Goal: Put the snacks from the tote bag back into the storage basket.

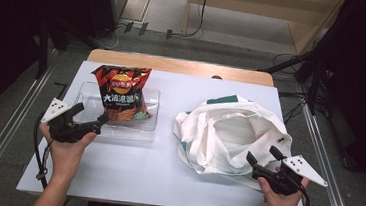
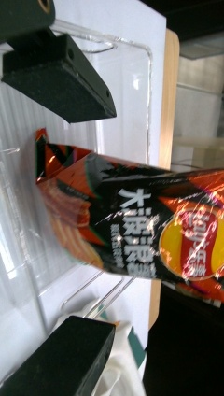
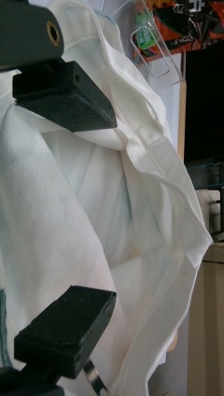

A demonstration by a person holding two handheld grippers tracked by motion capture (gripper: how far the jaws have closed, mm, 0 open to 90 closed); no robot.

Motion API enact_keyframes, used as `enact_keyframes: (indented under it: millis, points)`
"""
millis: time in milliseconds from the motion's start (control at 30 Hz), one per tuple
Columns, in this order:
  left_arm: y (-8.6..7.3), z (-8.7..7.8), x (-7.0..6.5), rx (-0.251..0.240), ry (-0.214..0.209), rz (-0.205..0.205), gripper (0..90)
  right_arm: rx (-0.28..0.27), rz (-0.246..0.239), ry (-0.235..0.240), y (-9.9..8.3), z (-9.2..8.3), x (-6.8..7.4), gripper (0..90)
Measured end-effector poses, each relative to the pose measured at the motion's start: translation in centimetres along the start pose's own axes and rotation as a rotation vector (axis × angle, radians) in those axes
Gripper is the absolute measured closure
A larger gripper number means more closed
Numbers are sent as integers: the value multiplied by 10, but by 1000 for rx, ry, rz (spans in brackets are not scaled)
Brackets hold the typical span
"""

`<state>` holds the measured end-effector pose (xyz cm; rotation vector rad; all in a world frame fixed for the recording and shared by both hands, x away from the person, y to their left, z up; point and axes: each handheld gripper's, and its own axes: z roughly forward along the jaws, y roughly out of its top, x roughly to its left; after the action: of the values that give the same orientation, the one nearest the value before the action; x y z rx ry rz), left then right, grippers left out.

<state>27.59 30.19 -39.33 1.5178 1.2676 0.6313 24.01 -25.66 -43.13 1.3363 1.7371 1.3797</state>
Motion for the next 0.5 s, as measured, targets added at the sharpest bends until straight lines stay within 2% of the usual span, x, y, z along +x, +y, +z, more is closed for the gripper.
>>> enact_keyframes:
  millis: [133, 233, 267, 433, 500]
  points:
    - [-8, -9, -1, -8, -10, 43, 0, -5, -4, -14, -1, -2, -4, 149]
    - [-11, -16, 1, -27, -27, 34, 0, -7, 0, -22, -2, -4, -6, 149]
    - [-13, -21, 3, -35, -21, 16, 0, -7, 1, -28, -3, -4, -9, 149]
    - [-25, -29, 4, -19, -21, 33, 0, -5, 16, -43, -7, -7, -15, 149]
    - [-30, -32, 5, -12, -25, 14, 0, -6, 19, -46, -8, -9, -18, 148]
